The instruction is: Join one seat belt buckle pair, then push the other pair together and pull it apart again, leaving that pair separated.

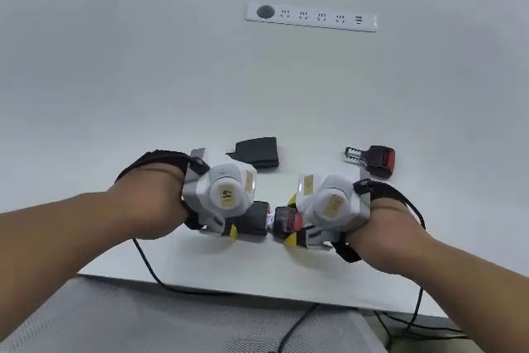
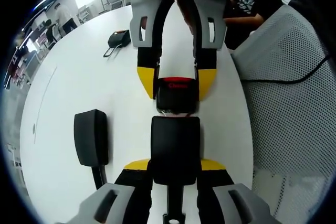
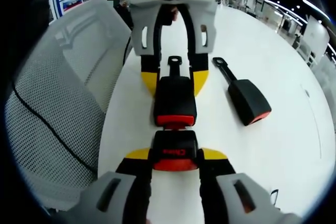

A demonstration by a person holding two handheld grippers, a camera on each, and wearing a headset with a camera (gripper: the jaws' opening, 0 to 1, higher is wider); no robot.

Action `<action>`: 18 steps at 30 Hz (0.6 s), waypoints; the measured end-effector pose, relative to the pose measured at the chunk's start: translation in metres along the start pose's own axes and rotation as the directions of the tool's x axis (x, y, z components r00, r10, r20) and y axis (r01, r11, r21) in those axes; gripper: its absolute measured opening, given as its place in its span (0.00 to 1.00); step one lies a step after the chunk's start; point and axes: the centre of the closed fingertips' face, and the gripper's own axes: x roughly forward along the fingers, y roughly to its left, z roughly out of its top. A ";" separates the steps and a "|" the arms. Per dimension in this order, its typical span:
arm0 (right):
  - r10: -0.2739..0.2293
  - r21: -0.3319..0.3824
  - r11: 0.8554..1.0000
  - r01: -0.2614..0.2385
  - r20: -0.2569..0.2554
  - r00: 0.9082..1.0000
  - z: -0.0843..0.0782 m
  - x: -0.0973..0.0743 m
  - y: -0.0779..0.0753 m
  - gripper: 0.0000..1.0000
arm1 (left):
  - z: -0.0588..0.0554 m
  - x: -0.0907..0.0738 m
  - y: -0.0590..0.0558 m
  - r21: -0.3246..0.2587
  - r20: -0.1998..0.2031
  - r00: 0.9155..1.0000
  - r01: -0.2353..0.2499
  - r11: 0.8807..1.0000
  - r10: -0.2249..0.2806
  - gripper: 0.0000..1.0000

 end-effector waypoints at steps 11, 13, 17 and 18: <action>-0.013 0.032 0.999 0.012 0.032 0.999 0.010 -0.010 -0.001 0.35 | -0.001 -0.015 0.005 -0.073 0.017 1.000 0.002 0.997 -0.001 0.36; -0.013 0.037 0.999 0.012 0.039 0.999 0.013 -0.014 -0.002 0.35 | 0.002 -0.023 0.006 -0.074 0.022 1.000 -0.011 0.997 0.013 0.38; -0.026 0.039 0.999 0.024 0.069 0.997 0.025 -0.030 -0.006 0.35 | 0.013 -0.038 0.016 -0.074 0.060 0.997 -0.036 0.997 0.040 0.41; -0.029 0.030 0.999 0.027 0.072 0.997 0.026 -0.033 -0.007 0.35 | 0.013 -0.041 0.020 -0.076 0.067 0.997 -0.039 0.996 0.044 0.42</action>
